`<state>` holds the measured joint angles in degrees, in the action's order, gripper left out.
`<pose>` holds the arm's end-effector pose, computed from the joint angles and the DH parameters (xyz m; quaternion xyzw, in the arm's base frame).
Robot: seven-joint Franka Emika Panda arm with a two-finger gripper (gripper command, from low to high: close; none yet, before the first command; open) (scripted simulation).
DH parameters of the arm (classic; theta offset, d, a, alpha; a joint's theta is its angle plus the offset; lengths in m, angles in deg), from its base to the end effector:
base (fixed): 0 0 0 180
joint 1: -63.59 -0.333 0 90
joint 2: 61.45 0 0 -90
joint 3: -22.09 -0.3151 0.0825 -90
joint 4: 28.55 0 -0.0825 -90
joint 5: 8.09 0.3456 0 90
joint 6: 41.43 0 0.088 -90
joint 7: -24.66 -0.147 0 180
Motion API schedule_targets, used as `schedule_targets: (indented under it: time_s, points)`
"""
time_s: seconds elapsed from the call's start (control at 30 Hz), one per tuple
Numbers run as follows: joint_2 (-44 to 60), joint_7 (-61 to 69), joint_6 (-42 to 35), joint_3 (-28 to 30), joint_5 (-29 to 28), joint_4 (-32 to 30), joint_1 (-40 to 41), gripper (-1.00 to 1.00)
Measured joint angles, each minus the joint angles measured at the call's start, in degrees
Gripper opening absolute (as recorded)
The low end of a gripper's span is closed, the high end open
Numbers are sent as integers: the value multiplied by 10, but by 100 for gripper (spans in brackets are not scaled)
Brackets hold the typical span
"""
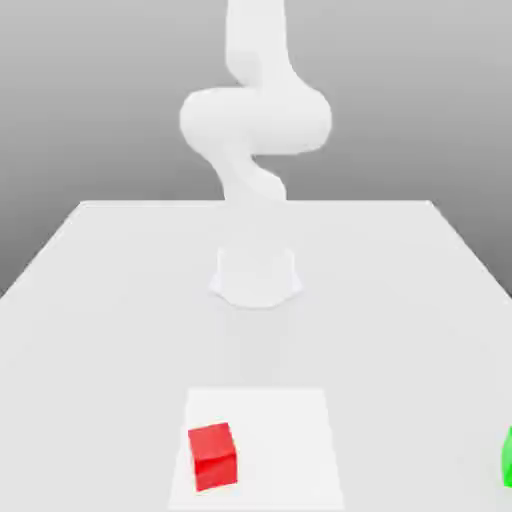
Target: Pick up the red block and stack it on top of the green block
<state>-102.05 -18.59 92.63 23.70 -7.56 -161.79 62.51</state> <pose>0.3699 -0.0061 0.6403 -0.8672 0.3505 -0.3241 0.1418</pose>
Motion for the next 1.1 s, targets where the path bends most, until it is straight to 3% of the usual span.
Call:
schedule_targets:
  time_s: [0.47,0.77,0.93,0.97,1.1]
  points:
    - [295,152,128,68,40,-82,-38,0]
    - [479,226,211,77,35,-133,-24,0]
    - [582,256,291,52,65,-124,-4,0]
    - [598,260,304,46,71,-122,1,-100]
    - [598,260,304,46,70,-122,1,-100]
